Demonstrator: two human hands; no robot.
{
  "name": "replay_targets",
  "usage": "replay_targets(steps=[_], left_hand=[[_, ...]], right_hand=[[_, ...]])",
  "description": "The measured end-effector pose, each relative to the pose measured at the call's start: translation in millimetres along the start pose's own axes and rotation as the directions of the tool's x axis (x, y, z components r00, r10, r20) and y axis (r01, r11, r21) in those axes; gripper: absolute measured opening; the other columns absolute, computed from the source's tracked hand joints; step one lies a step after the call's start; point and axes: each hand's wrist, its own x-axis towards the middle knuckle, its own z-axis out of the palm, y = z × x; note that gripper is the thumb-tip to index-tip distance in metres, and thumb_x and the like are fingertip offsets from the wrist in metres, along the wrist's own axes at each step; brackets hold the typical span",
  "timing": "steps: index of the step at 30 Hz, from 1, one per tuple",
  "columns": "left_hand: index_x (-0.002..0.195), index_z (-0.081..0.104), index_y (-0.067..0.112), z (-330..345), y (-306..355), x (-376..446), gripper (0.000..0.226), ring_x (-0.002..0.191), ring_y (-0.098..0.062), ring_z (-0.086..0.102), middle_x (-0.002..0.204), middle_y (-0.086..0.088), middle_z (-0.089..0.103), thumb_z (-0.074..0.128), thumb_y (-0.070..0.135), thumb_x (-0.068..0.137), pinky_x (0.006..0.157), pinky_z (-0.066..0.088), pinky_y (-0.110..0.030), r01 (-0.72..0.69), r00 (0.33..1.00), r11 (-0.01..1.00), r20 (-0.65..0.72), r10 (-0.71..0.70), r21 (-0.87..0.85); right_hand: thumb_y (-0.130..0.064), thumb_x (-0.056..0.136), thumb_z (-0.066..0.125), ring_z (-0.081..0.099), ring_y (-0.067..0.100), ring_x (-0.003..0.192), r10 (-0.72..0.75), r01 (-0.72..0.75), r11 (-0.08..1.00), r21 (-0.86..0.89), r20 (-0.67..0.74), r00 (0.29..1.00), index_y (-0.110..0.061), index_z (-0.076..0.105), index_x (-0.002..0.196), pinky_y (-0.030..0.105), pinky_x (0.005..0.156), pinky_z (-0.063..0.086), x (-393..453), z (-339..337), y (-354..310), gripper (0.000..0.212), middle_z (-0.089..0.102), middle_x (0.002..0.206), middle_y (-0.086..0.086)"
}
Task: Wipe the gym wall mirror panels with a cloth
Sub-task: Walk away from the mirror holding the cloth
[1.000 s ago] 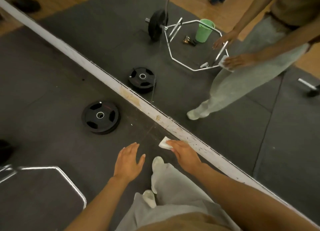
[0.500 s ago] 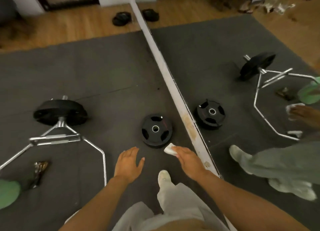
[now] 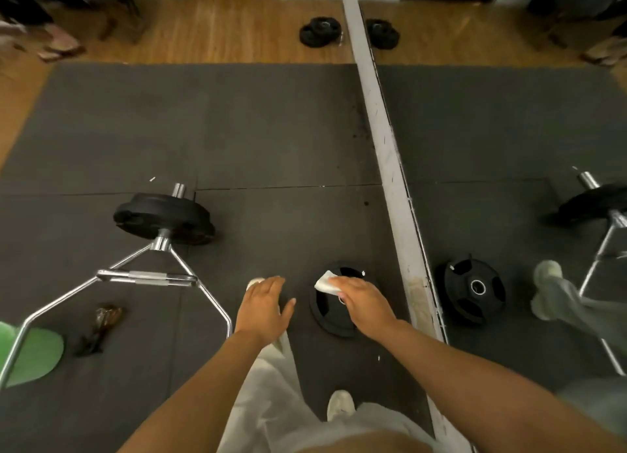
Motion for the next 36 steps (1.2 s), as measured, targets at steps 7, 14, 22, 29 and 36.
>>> replay_targets(steps=[7, 14, 22, 29, 36], left_hand=[[0.154, 0.029, 0.018, -86.9, -55.8, 124.9, 0.059, 0.147, -0.016, 0.026, 0.159, 0.000, 0.032, 0.037, 0.048, 0.103, 0.120, 0.003, -0.024, -0.098, 0.992, 0.994, 0.089, 0.094, 0.040], [0.152, 0.032, 0.017, -168.8, -89.5, 234.1, 0.058, 0.146, -0.017, 0.030, 0.158, -0.002, 0.035, 0.040, 0.046, 0.102, 0.122, 0.006, -0.028, -0.130, 0.990, 0.990, 0.068, 0.126, 0.061], [0.153, 0.032, 0.019, -221.9, -88.7, 357.1, 0.059, 0.146, -0.017, 0.031, 0.157, -0.001, 0.036, 0.044, 0.046, 0.102, 0.122, 0.010, -0.029, -0.125, 0.988, 0.992, 0.090, 0.123, 0.014], [0.152, 0.035, 0.013, -285.6, -83.3, 533.4, 0.061, 0.144, -0.021, 0.034, 0.155, -0.004, 0.039, 0.041, 0.048, 0.101, 0.121, 0.011, -0.029, -0.078, 0.992, 0.994, 0.104, 0.069, 0.081], [0.149, 0.039, 0.013, -380.1, -26.0, 708.9, 0.078, 0.142, -0.023, 0.037, 0.153, -0.006, 0.043, 0.024, 0.061, 0.090, 0.120, 0.012, -0.029, -0.048, 0.997, 0.996, 0.062, 0.043, 0.076]], right_hand=[[0.000, 0.096, 0.054, 0.053, 0.025, 0.129, 0.060, -0.060, 0.998, -0.024, 0.009, 0.998, -0.014, 0.054, 0.140, 0.034, 0.114, 0.035, 145.3, -38.6, -45.1, 0.047, 0.057, 0.140, 0.007], [-0.003, 0.098, 0.056, 0.050, 0.024, 0.133, 0.086, -0.086, 0.996, -0.009, -0.045, 0.995, -0.013, 0.047, 0.145, 0.030, 0.115, 0.031, 265.9, -96.1, -93.7, 0.049, 0.053, 0.144, 0.008], [-0.026, 0.100, 0.058, 0.042, 0.019, 0.139, 0.150, -0.150, 0.989, 0.012, -0.006, 0.989, -0.021, 0.039, 0.150, 0.028, 0.117, 0.026, 389.6, -152.2, -95.3, 0.054, 0.044, 0.152, 0.001], [-0.022, 0.104, 0.047, 0.045, 0.019, 0.136, 0.137, -0.137, 0.991, 0.004, 0.022, 0.990, -0.018, 0.044, 0.147, 0.028, 0.116, 0.030, 551.4, -211.9, -45.2, 0.043, 0.047, 0.150, 0.003], [-0.011, 0.101, 0.051, 0.051, 0.023, 0.131, 0.119, -0.119, 0.993, -0.004, -0.016, 0.993, -0.016, 0.051, 0.143, 0.032, 0.113, 0.033, 717.5, -322.0, -3.3, 0.042, 0.055, 0.143, 0.005]])
